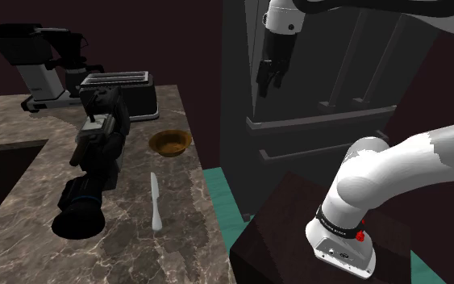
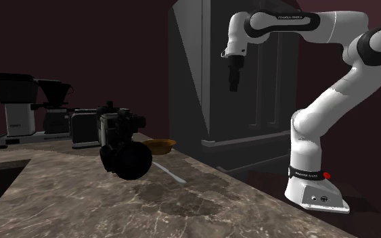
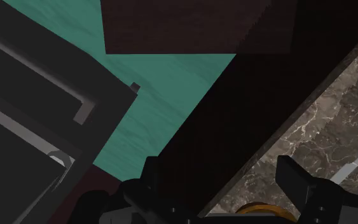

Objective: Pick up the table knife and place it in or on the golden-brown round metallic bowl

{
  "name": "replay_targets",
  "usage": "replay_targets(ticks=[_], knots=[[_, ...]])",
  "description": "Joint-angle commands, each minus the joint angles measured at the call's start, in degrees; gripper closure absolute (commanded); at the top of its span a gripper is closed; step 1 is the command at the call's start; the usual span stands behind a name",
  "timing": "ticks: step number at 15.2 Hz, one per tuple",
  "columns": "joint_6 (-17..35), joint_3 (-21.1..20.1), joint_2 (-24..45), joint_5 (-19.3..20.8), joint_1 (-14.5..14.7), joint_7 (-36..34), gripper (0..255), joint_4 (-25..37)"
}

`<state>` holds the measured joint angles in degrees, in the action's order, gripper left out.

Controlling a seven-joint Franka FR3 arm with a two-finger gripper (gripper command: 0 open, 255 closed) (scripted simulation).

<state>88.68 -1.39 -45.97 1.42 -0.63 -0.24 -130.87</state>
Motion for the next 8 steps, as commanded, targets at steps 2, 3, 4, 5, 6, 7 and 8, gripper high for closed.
replay_targets(ticks=[2,3,4,5,6,7,8], knots=[[0.8,-1.0,0.4,-1.0,0.0,-1.9,0,-0.9],[1.7,-2.0,0.8,-2.0,0.1,-3.8,0,-1.6],[2.6,-3.1,1.4,-3.1,0.1,-5.7,0,-2.4],[3.6,-4.1,2.0,-4.1,0.1,-7.6,0,-3.0],[4.5,-5.1,2.7,-5.1,0.2,-9.5,0,-3.6],[5.6,-6.1,3.5,-6.1,0.3,-11.4,0,-4.1],[6.6,-7.2,4.4,-7.1,0.3,-13.2,0,-4.5]])
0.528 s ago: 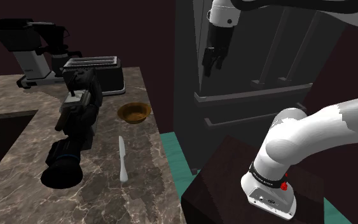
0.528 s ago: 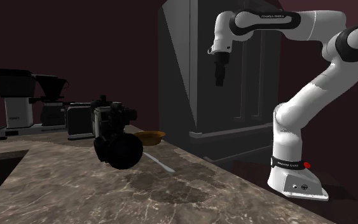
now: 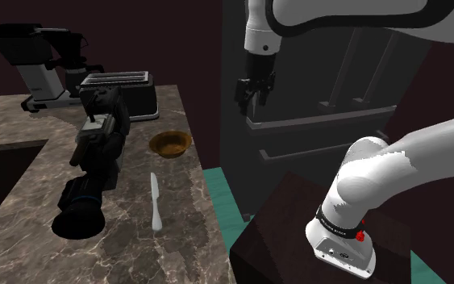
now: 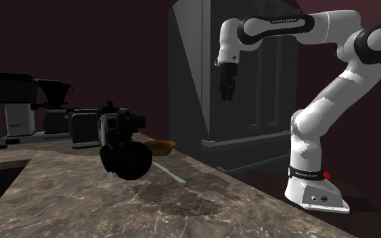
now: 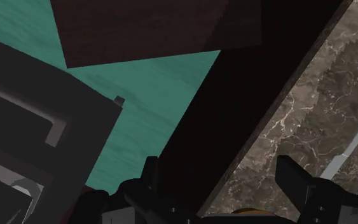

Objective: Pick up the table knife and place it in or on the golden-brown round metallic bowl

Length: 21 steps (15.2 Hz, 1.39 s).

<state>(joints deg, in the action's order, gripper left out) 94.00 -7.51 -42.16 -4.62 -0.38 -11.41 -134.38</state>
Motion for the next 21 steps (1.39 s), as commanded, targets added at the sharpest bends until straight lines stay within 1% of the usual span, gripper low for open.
replay_targets(ticks=[1,6,12,17,21], knots=[[2.4,-2.1,1.5,-2.1,0.1,-3.9,0,-1.3],[8.2,-7.2,7.5,-6.7,0.4,-12.8,0,-1.9],[15.8,-13.1,17.2,-10.6,0.4,-23.1,0,-0.1],[22.2,-17.6,27.0,-11.8,0.1,-31.8,0,3.5],[27.0,-20.4,35.9,-11.0,0.1,-39.1,0,7.6]])
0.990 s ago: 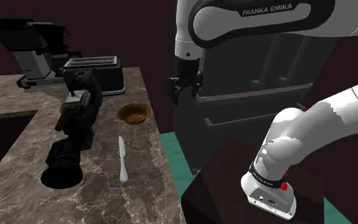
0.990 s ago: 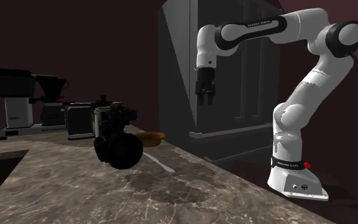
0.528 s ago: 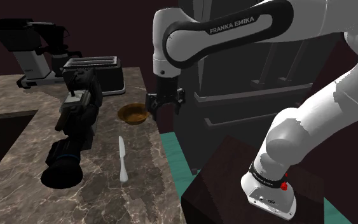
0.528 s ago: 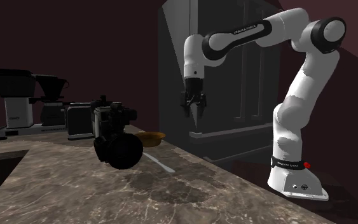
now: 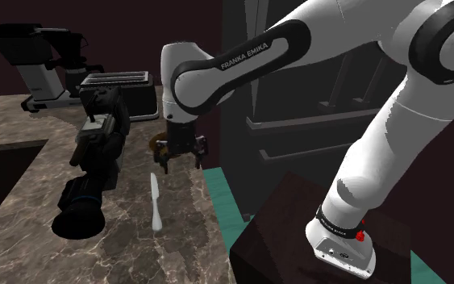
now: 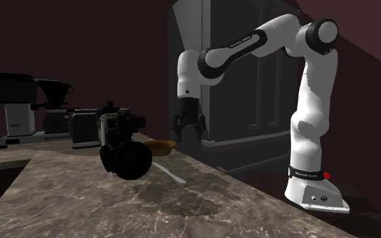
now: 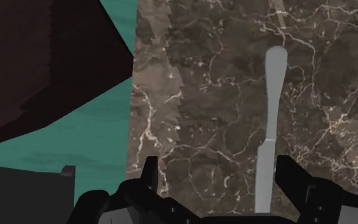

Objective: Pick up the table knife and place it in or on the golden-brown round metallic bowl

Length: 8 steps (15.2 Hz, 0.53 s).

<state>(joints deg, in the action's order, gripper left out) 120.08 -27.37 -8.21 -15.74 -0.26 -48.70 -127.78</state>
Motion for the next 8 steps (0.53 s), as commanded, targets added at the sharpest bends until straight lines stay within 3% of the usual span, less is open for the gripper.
replay_targets(ticks=[1,8], knots=[[2.1,-1.1,4.2,0.6,0.1,-3.7,0,2.2],[8.2,-2.3,18.2,4.7,2.3,-14.4,0,10.2]])
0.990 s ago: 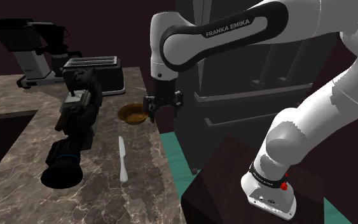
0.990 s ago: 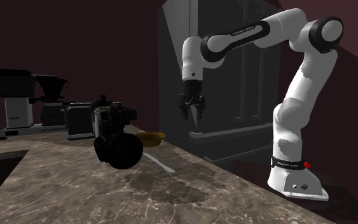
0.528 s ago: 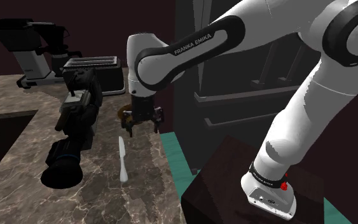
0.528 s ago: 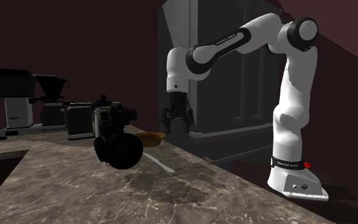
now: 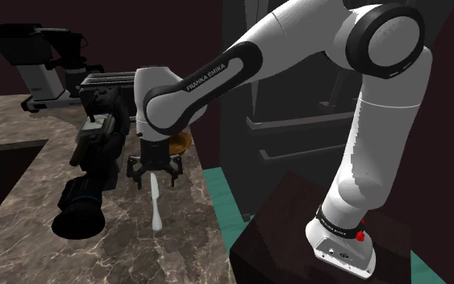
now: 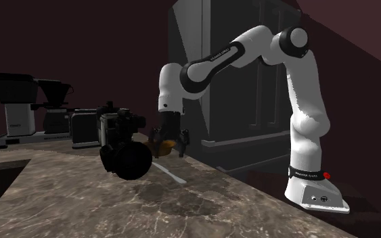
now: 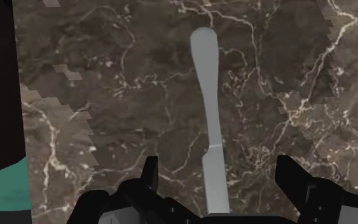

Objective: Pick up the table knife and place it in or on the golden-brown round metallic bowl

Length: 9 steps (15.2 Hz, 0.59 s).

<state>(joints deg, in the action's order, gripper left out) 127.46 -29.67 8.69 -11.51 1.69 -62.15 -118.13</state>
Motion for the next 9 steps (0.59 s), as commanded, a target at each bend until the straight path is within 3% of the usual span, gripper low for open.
replay_targets(ticks=[1,9], knots=[[1.5,0.0,1.8,0.6,0.5,-1.1,0,0.3],[5.5,0.1,4.5,1.8,1.5,-2.0,0,-1.0]])
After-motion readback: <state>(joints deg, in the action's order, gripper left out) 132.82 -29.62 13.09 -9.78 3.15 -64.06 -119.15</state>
